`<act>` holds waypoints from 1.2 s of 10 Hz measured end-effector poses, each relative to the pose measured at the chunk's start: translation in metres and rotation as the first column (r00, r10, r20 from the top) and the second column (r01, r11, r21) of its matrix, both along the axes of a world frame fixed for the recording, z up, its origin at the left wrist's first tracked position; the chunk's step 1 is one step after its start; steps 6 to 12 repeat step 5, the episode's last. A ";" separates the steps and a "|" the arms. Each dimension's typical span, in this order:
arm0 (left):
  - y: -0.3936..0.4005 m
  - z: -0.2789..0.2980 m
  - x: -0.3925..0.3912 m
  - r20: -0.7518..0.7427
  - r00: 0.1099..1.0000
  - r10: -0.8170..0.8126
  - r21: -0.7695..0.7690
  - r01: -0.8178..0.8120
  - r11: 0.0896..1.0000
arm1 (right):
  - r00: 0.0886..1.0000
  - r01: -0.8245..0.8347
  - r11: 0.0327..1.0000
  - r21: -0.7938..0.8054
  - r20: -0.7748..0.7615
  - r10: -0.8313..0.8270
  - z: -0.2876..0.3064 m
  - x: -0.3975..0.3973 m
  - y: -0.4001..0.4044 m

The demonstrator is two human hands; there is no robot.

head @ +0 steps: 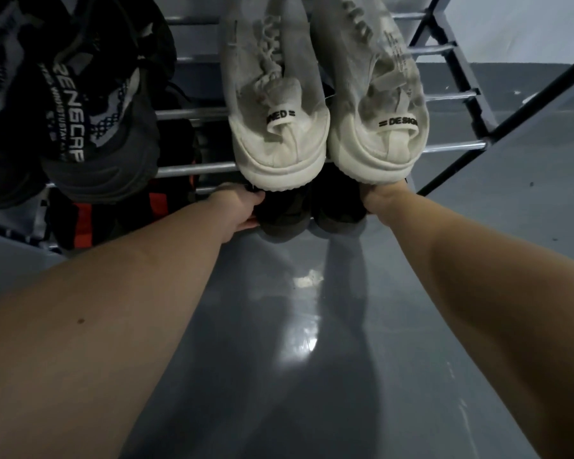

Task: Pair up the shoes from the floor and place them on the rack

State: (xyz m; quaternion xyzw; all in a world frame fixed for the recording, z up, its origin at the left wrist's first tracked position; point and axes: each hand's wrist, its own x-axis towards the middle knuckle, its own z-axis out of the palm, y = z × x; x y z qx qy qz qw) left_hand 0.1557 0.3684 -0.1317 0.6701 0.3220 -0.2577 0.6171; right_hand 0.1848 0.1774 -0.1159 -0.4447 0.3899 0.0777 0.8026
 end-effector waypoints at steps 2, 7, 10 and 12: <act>0.000 -0.003 -0.008 0.108 0.994 -0.009 -0.021 0.011 1.000 | 1.000 -0.017 0.995 -0.095 0.017 0.019 -0.013 0.000 -0.008; -0.013 0.028 -0.034 0.037 0.877 -0.480 0.589 0.369 0.719 | 0.706 -0.565 0.102 -0.819 -0.415 0.574 0.029 -0.071 -0.010; -0.013 0.028 -0.034 0.037 0.877 -0.480 0.589 0.369 0.719 | 0.706 -0.565 0.102 -0.819 -0.415 0.574 0.029 -0.071 -0.010; -0.013 0.028 -0.034 0.037 0.877 -0.480 0.589 0.369 0.719 | 0.706 -0.565 0.102 -0.819 -0.415 0.574 0.029 -0.071 -0.010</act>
